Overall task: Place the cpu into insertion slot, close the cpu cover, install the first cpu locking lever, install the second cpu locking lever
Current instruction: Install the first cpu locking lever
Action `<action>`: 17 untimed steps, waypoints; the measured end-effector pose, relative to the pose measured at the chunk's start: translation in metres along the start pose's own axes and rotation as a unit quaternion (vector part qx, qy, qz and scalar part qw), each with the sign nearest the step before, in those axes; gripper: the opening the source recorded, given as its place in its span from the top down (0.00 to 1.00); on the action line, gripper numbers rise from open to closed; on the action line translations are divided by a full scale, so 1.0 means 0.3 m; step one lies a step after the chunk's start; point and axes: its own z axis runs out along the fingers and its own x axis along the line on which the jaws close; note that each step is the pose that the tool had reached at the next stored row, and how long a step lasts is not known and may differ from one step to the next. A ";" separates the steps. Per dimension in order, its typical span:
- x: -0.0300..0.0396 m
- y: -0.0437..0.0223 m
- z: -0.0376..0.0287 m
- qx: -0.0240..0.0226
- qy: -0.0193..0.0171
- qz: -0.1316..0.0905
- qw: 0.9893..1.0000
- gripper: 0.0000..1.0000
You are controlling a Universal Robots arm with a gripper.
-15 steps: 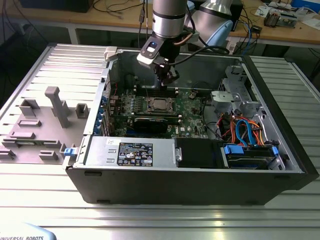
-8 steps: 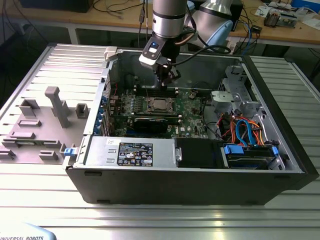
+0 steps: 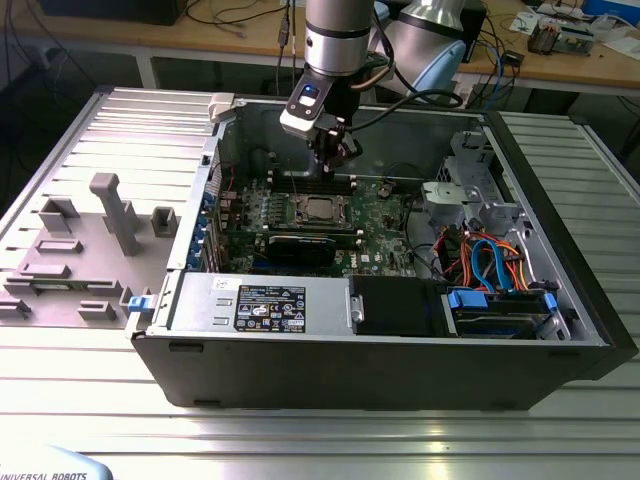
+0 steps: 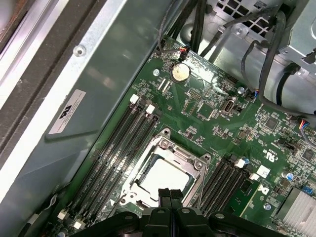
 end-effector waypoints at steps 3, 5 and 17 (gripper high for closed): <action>0.000 0.000 0.000 0.000 0.000 0.000 1.000 0.89; 0.000 0.000 0.000 0.000 0.000 0.000 1.000 0.89; 0.000 0.000 0.000 -0.001 0.000 -0.027 1.000 0.89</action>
